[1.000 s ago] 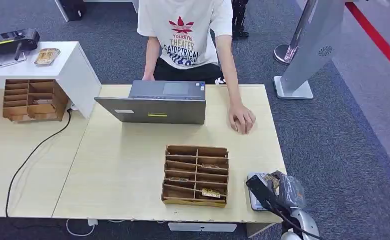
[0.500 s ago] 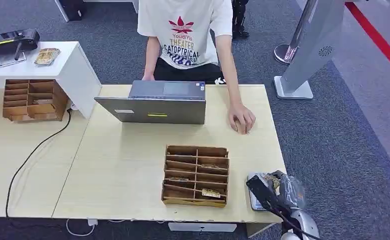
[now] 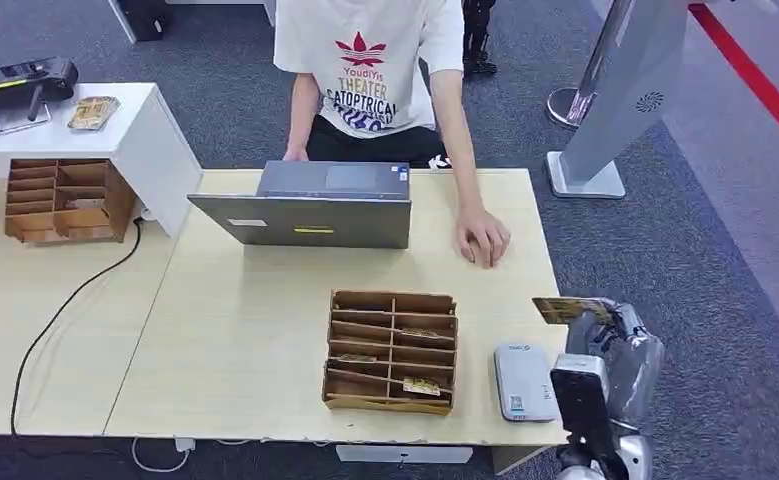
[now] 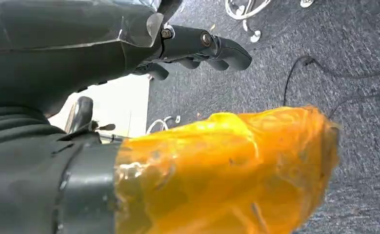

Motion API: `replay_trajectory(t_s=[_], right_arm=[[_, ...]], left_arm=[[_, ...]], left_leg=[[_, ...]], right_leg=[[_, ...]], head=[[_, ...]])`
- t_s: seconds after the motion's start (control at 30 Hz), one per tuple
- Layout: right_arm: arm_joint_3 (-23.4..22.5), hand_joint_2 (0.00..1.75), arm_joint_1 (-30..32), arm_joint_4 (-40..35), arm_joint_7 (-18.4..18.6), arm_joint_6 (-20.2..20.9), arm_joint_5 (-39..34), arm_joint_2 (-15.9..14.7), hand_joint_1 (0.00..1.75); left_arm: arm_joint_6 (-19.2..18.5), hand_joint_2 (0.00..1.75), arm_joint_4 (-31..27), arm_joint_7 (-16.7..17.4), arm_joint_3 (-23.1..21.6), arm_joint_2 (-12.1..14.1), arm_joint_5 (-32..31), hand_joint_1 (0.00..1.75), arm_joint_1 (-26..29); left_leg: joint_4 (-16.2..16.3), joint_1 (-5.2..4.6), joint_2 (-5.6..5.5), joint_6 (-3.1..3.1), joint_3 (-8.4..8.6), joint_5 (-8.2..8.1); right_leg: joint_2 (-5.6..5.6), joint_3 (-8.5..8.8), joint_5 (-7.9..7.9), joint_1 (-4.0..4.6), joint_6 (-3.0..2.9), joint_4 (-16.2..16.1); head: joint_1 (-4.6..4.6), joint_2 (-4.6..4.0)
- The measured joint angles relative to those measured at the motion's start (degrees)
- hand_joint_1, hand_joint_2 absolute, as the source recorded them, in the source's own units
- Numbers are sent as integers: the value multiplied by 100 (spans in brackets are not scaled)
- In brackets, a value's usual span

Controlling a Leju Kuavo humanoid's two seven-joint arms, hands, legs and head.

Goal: Pass the card to the sensor for recognition and then transmit it.

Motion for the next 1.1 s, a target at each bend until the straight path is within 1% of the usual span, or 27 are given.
replay_trajectory(t_s=[0.33, 0.57, 0.67, 0.73, 0.9, 1.03, 1.1], right_arm=[[4, 175, 7, -249, -170, -107, -118, 116, 175], [6, 175, 11, -319, -201, -135, -157, 135, 175], [31, 175, 4, -328, -302, -109, -254, 138, 175], [107, 175, -56, -328, -387, 3, -332, 138, 175], [521, 175, -562, -249, -496, 371, -328, 138, 175], [955, 175, -1224, -89, -378, 564, -288, 138, 175], [1056, 175, -1374, -31, -354, 584, -288, 140, 175]], left_arm=[[11, 0, 0, -13, 0, 2, -22, 0, -1], [11, 0, 0, -20, 0, 0, -26, 0, -1], [11, 0, 0, -24, -4, 2, -63, 0, -1], [11, 0, 0, -31, -13, 2, -123, 0, -2], [-20, 0, 0, -63, -90, 2, -308, 0, -23], [-98, 0, 0, -50, -199, 4, -400, 0, -114], [-116, 0, 0, -46, -223, 7, -415, 0, -132]], left_leg=[[1, 0, 0, 0, 0, 0], [0, 1, 0, 0, -1, 0], [0, 1, 0, 0, -3, 0], [0, 1, 0, 0, -5, 0], [0, 1, 2, -1, -4, 3], [0, 2, -2, 0, 0, 13], [0, 2, -2, 0, -1, 13]], right_leg=[[-1, 1, 1, 0, 0, 0], [-1, 0, 0, 0, 0, 0], [-1, 1, 0, 0, 0, 0], [0, 0, 0, 0, 0, 0], [1, 0, 6, 0, -5, 2], [-5, 1, 6, 0, -6, 2], [-5, 2, 7, 0, -6, 3]], head=[[0, 0], [0, 0], [2, 0], [0, 0], [0, 0], [0, 0], [0, 0]])
